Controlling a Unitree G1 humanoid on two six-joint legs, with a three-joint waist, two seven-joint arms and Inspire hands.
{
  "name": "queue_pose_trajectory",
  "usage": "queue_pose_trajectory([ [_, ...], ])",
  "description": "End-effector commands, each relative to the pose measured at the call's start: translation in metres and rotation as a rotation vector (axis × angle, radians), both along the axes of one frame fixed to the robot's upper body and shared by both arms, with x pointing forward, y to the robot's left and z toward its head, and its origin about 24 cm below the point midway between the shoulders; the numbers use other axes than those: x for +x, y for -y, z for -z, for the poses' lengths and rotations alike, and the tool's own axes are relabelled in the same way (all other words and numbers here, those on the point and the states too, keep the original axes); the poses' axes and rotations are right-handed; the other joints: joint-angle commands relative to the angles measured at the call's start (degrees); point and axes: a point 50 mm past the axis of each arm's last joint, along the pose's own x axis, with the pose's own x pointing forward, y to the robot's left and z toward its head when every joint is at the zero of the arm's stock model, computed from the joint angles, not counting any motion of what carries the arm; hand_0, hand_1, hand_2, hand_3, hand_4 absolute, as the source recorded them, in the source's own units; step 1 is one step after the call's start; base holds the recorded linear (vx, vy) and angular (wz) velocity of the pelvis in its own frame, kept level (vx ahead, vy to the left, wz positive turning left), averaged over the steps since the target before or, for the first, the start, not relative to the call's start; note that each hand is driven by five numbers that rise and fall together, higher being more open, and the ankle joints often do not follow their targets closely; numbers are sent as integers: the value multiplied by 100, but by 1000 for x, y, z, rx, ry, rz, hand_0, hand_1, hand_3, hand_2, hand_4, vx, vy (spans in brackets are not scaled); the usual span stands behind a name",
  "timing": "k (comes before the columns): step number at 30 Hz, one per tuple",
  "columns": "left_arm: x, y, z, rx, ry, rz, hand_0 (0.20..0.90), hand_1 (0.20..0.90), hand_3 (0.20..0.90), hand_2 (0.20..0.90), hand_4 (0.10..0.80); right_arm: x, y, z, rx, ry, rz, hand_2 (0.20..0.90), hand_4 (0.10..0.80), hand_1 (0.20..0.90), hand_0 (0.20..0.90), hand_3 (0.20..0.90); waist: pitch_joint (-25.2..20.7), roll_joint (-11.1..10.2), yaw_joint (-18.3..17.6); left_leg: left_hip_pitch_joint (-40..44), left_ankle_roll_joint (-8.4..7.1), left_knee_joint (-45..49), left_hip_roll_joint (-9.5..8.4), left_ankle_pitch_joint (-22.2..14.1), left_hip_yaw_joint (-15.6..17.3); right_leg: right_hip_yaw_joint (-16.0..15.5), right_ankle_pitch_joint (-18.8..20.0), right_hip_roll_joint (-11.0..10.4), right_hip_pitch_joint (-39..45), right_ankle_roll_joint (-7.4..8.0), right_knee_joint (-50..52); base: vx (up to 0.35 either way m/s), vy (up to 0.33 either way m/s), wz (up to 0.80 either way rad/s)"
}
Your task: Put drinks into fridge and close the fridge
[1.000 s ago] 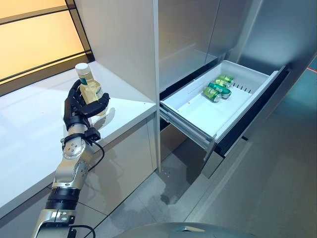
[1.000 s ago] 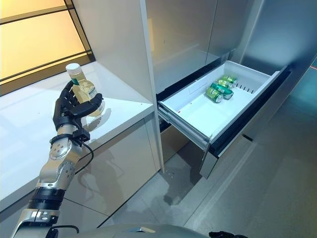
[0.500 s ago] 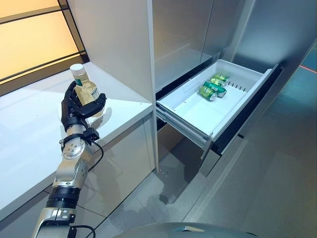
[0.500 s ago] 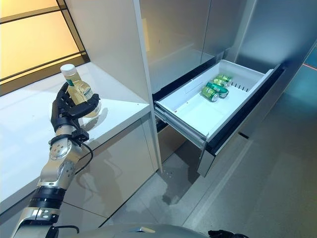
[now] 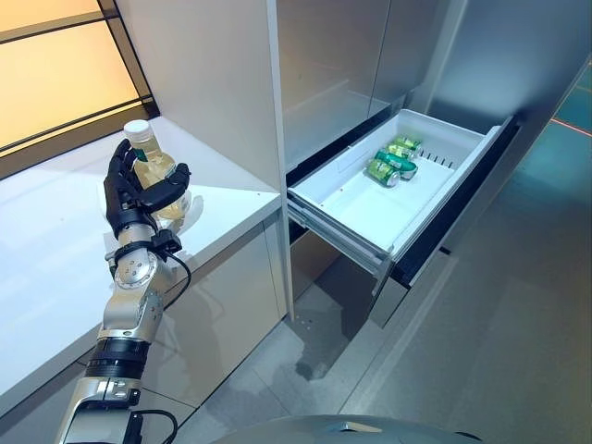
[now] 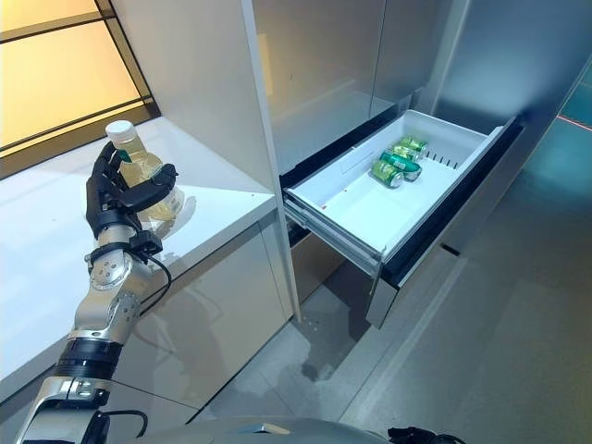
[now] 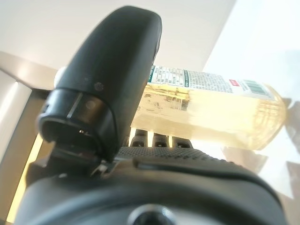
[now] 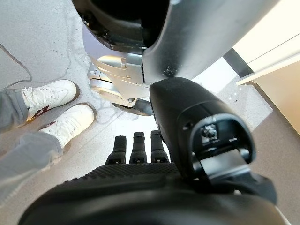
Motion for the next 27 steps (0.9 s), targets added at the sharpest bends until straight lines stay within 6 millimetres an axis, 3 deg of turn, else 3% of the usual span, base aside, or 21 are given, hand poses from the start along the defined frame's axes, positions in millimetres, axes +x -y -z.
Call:
queue_pose_trajectory([
  [1, 27, 2, -89, 144, 334, 15, 900, 900, 900, 900, 800, 9, -20, 3, 86, 13, -75, 900, 800, 900, 900, 900, -231, 32, -88, 140, -129, 34, 11, -739, -101, 318, -153, -115, -64, 529, 128, 0, 0, 0],
  [10, 31, 0, -90, 138, 328, 6, 900, 900, 900, 900, 800, 8, -19, 3, 83, 12, -79, 900, 800, 900, 900, 900, -244, 37, -125, 140, -130, 38, 8, -742, -86, 340, -147, -111, -76, 536, 132, 5, 0, -4],
  [11, 32, 0, -89, 135, 329, 2, 858, 858, 851, 858, 751, 8, -19, 3, 83, 11, -80, 900, 800, 900, 900, 900, -250, 36, -132, 140, -129, 37, 8, -744, -83, 349, -147, -110, -78, 536, 131, 0, 0, 0],
  [12, 32, 0, -89, 136, 330, 2, 632, 632, 587, 632, 487, 8, -19, 3, 83, 11, -81, 900, 800, 900, 900, 900, -252, 37, -134, 139, -129, 36, 8, -744, -80, 353, -148, -108, -80, 535, 131, 0, 0, 0],
  [13, 32, -1, -90, 137, 331, 0, 524, 524, 461, 524, 361, 8, -19, 3, 82, 11, -82, 900, 800, 900, 900, 900, -250, 39, -137, 139, -129, 35, 9, -743, -76, 357, -146, -108, -81, 535, 130, 0, 0, 0],
  [14, 32, -1, -90, 138, 334, -3, 524, 524, 461, 524, 361, 8, -19, 3, 82, 11, -83, 900, 800, 900, 900, 900, -249, 42, -140, 141, -128, 35, 10, -742, -75, 361, -143, -109, -83, 537, 132, 0, 0, 0],
  [15, 32, -2, -91, 138, 336, -3, 300, 300, 200, 300, 100, 7, -19, 3, 82, 11, -83, 900, 800, 900, 900, 900, -250, 43, -142, 140, -129, 34, 7, -742, -79, 364, -143, -106, -87, 536, 131, 0, 0, 0],
  [27, 31, 0, -94, 155, 365, 9, 300, 300, 200, 300, 100, 8, -17, 3, 49, 24, -121, 900, 800, 900, 900, 900, -267, 32, -137, 135, -131, 34, 1, -744, -96, 380, -137, -106, -88, 545, 121, 0, 0, 0],
])
